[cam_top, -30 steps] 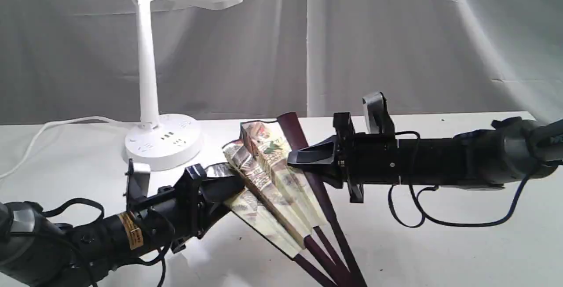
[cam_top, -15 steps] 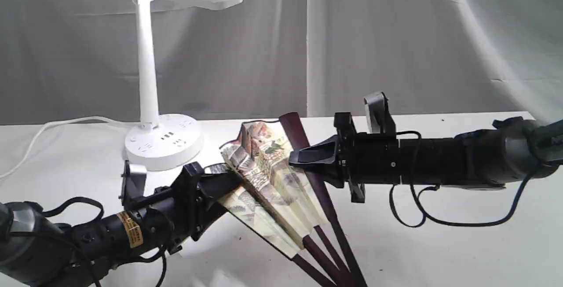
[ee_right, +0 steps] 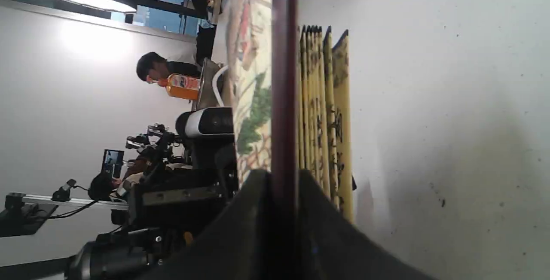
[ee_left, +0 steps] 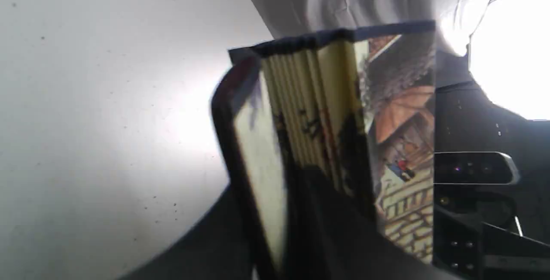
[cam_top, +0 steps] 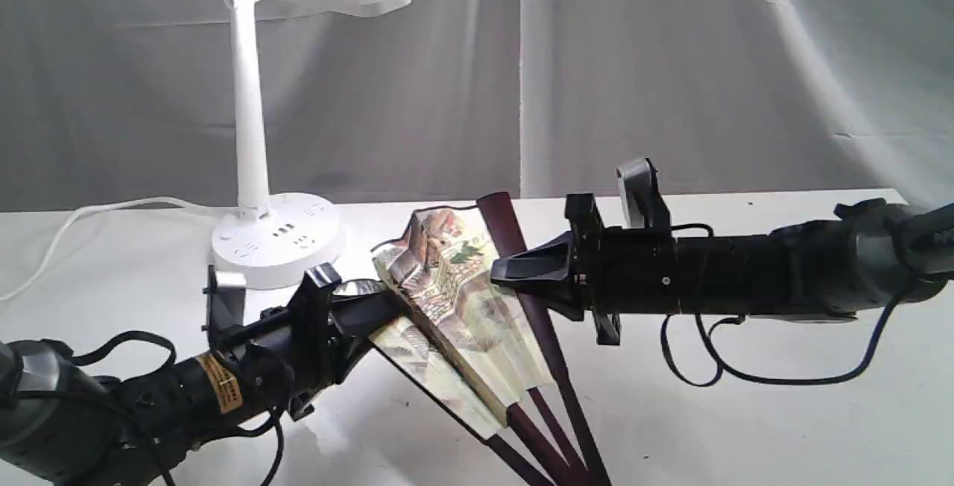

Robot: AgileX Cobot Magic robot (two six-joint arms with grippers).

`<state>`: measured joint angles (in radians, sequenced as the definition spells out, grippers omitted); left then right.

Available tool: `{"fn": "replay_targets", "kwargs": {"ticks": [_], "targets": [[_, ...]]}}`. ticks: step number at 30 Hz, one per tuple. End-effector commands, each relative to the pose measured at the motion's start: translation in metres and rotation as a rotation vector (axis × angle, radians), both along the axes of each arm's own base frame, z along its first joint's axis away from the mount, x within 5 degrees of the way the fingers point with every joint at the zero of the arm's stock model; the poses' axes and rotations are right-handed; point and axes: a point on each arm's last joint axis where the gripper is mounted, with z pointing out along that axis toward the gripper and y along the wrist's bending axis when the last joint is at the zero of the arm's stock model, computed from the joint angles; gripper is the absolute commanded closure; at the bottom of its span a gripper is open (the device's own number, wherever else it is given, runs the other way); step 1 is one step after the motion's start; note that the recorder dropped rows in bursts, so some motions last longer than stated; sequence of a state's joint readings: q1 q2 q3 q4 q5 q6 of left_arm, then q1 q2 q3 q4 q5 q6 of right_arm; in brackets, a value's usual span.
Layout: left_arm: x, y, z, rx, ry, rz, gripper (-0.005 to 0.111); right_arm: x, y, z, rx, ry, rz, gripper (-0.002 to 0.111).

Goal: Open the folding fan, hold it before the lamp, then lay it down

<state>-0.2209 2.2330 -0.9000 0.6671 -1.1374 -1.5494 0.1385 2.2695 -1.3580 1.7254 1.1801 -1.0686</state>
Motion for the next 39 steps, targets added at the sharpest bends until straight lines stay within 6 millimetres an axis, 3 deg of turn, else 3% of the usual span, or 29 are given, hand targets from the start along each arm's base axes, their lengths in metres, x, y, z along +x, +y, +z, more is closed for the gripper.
{"fn": "replay_targets", "kwargs": {"ticks": [1,24,34,39], "targets": [[-0.0008,-0.0001,-0.0015,0.044,0.005,-0.018,0.104,-0.0008,0.0018,0.0097,0.045,-0.018,0.016,0.108],[-0.0023,-0.0013,-0.0019,0.086,-0.036,-0.050,0.107,-0.0008,0.0018,0.0097,0.039,-0.041,0.020,0.108],[-0.0044,-0.0032,-0.0012,0.084,-0.047,-0.083,0.107,-0.0008,0.0018,0.0097,0.039,-0.041,0.020,0.067],[-0.0057,-0.0049,0.0015,0.062,-0.070,-0.106,0.107,0.0025,0.0023,0.0137,0.039,-0.072,0.022,0.063]]}}
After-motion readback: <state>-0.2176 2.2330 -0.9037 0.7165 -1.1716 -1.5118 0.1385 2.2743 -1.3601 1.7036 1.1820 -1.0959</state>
